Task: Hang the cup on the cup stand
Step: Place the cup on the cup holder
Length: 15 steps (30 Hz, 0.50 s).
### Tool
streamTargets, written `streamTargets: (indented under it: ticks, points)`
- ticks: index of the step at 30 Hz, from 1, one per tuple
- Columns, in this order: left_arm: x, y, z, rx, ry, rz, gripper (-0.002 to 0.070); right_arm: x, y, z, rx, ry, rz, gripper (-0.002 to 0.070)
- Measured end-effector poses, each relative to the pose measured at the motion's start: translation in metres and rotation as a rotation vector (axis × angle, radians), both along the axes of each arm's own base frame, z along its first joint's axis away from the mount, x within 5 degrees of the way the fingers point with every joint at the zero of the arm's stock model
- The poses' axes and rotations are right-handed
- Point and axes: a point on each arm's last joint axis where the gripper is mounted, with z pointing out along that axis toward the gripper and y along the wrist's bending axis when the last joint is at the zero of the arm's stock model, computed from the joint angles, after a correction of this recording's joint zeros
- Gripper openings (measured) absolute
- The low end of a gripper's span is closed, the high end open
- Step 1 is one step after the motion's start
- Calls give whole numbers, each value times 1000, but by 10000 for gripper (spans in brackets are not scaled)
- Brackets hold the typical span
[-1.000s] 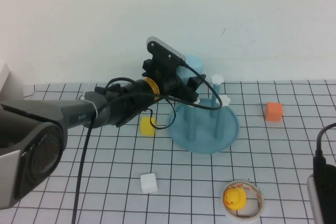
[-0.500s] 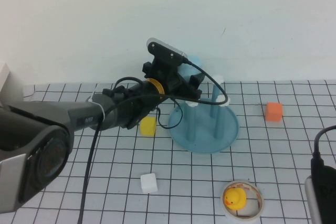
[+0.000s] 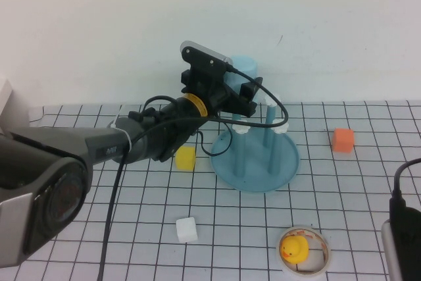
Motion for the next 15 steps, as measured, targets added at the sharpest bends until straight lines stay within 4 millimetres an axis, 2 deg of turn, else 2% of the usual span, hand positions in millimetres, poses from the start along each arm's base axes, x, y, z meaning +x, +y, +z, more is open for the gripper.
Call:
streamTargets:
  ticks: [15]
  points:
    - [0,0,0,-7,-1,0,590,1,-1,0,-13,-10,-8,-1]
